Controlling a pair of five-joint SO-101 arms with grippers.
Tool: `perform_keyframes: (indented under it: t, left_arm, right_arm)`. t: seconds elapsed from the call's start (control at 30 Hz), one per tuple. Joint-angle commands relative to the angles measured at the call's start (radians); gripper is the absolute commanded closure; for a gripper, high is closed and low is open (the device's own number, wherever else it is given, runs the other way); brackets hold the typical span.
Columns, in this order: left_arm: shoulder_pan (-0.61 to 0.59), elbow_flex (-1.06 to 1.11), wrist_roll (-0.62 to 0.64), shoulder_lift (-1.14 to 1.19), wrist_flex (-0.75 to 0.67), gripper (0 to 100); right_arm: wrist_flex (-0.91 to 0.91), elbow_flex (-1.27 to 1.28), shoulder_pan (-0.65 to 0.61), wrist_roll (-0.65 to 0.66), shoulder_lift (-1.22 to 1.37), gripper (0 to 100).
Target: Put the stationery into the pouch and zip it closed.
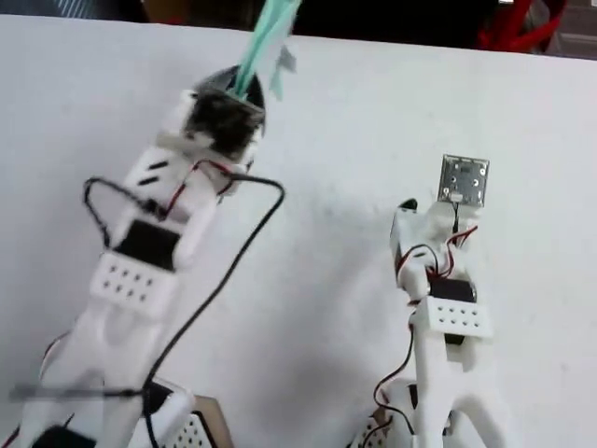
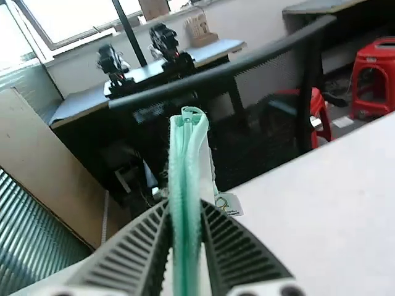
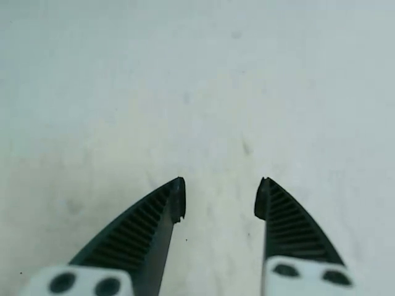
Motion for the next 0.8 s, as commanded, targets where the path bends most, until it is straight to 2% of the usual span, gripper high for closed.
perform_keyframes:
  t: [0.0, 0.1, 0.23, 0.33, 0.4, 0.53, 0.77]
  left_arm:
    - [0.077, -0.058, 0.0, 0.076, -0.02, 98]
    - [0.151, -0.014, 0.021, 0.137, -0.049, 98]
    - [0.188, 0.051, 0.071, 0.214, -0.175, 97]
    - [0.206, 0.064, 0.118, 0.243, -0.157, 95]
    - [0.234, 0.064, 0.161, 0.246, -0.095, 88]
    - [0.298, 0.035, 0.327, 0.242, 0.087, 78]
    - [0.38, -0.135, 0.362, 0.243, 0.402, 76]
  right_arm:
    - [-0.031, -0.005, 0.005, -0.002, 0.001, 81.2]
    - [-0.047, 0.002, 0.005, -0.002, 0.001, 81.2]
    - [-0.047, 0.003, 0.007, -0.002, 0.001, 81.2]
    - [-0.047, 0.002, 0.031, -0.002, 0.001, 81.2]
    - [-0.051, 0.002, 0.053, -0.002, 0.001, 81.2]
    - [-0.082, 0.006, 0.082, -0.003, 0.001, 81.3]
    - [-0.084, 0.005, 0.128, -0.011, 0.001, 81.3]
